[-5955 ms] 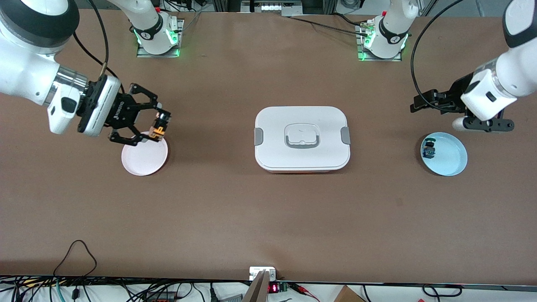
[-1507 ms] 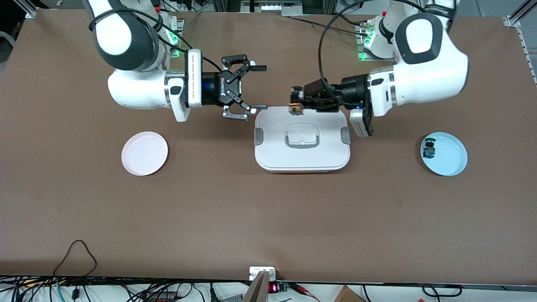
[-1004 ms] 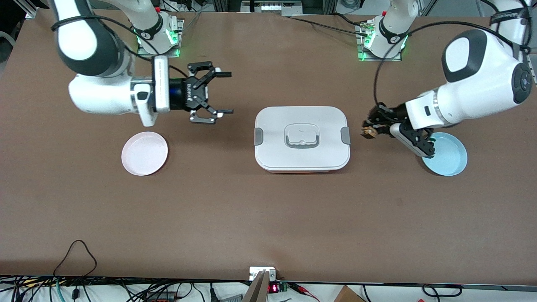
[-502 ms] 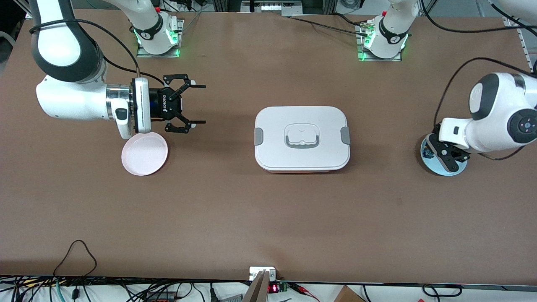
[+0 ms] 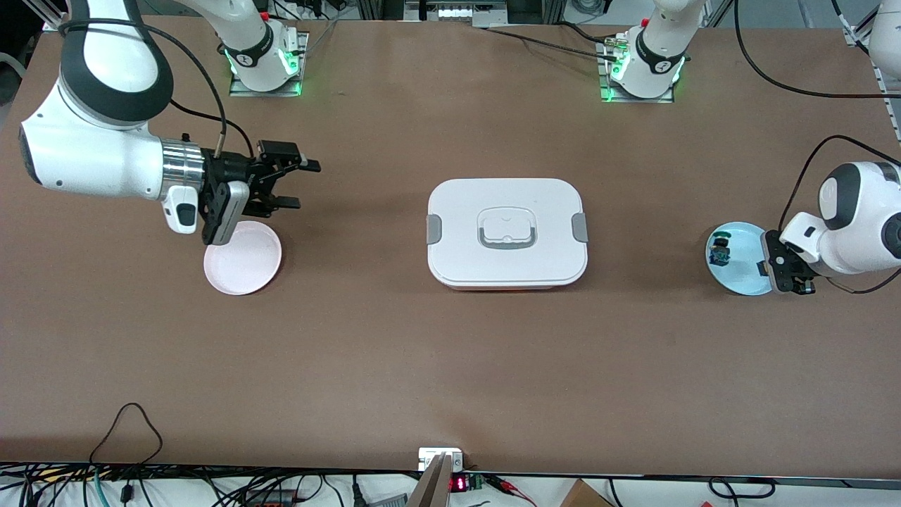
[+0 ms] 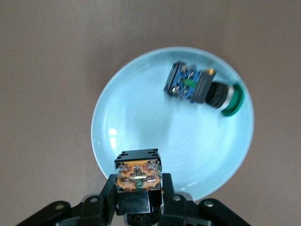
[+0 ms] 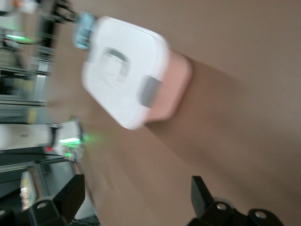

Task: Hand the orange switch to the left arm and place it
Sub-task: 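Lower the switch into the blue dish while the right gripper withdraws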

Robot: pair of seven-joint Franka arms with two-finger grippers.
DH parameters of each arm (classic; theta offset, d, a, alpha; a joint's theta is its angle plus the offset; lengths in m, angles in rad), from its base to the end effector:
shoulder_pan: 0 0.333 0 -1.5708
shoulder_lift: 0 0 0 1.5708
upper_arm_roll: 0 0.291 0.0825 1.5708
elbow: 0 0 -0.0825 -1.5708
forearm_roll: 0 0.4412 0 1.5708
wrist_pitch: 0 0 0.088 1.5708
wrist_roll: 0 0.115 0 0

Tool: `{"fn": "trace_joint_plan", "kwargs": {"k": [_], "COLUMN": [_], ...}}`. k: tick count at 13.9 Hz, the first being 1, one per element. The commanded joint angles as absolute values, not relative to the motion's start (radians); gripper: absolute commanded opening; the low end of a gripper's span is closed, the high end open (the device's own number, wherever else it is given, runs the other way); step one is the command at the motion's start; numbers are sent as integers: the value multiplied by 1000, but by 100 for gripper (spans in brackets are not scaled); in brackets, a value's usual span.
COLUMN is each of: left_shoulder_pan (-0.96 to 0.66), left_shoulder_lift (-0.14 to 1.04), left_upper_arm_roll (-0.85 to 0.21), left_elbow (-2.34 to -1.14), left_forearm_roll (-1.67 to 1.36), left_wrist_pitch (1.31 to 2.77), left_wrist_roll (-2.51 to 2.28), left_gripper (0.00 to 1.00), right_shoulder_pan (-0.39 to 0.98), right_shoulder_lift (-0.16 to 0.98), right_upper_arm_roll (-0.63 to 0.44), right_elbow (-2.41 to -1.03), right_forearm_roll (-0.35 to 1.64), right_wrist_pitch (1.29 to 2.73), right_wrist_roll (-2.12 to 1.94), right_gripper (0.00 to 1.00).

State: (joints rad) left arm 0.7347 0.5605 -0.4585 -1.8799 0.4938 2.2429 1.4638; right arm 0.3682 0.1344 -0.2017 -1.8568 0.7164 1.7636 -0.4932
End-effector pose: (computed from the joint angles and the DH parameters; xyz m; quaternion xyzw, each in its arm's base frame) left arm 0.6201 0.1913 0.1563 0.7377 -0.6701 -0.0823 0.0016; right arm 0.6068 0.1687 0.3952 -0.9190 -0.2027 0.0502 0.3344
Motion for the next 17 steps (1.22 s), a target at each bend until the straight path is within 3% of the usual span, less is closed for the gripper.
{"fn": "trace_joint_plan", "kwargs": {"k": [1,4,5,6,7,9,12,14,17], "left_shoulder_pan": [778,791,792,793,796,836,911,911,904], "left_shoulder_lift": [610,623,621,620,615,603,534,525,525], "left_upper_arm_roll": [-479,-483,-488,-489,-501,-563,-701,-768,-888], "left_elbow": [-1905,-1917,-1922,-1924,-1927,-1916,-1881,-1797,-1660], "left_forearm_roll": [518,517,517,515,515,503,428,423,422], "left_wrist_pitch": [2325,2326,2324,2321,2315,2252,2055,1883,1638], "left_wrist_roll": [1532,1529,1531,1534,1537,1531,1441,1340,1107], "left_gripper": [19,21,38,79,100,100,100,100,100], "right_shoulder_pan": [362,361,356,333,303,266,137,66,69], "right_shoulder_lift": [127,126,123,123,121,123,103,100,91], "right_upper_arm_roll": [-195,-193,-195,-195,-195,-195,-186,-189,-189], "right_elbow": [-1819,-1786,-1766,-1737,-1699,-1631,-1591,-1586,-1627], "right_forearm_roll": [463,150,61,-1,-50,-148,-77,41,34], "right_wrist_pitch": [1750,1672,1636,1602,1573,1560,1543,1545,1589], "right_wrist_roll": [-214,-40,-41,-43,-43,-43,-28,-31,-35], "right_gripper": [100,100,100,100,100,100,100,100,100]}}
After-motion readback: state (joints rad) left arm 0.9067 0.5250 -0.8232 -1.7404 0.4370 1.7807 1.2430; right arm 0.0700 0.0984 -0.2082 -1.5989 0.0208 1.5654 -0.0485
